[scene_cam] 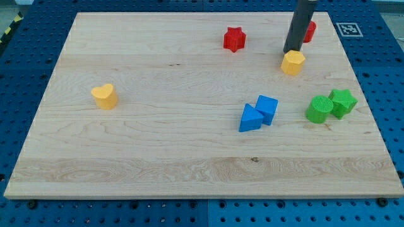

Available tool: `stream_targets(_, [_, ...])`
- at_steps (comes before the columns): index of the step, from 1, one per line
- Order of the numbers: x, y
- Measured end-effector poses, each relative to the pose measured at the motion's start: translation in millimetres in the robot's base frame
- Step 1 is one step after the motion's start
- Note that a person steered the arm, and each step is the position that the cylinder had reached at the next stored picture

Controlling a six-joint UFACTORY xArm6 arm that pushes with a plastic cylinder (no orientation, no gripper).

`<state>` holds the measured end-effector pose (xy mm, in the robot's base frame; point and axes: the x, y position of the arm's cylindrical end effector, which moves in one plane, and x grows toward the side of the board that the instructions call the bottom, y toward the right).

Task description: Move the red circle slightly left

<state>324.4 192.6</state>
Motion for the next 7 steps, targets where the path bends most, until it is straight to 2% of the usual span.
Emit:
stream_targets(1, [-20,45])
stream_targets(2, [-59,83])
stream_targets(3, [-98,68])
stream_targets(4, [-87,6])
stream_targets(5, [-73,-19])
stream_targets(6, [-95,16])
stream_targets(7, [-98,78])
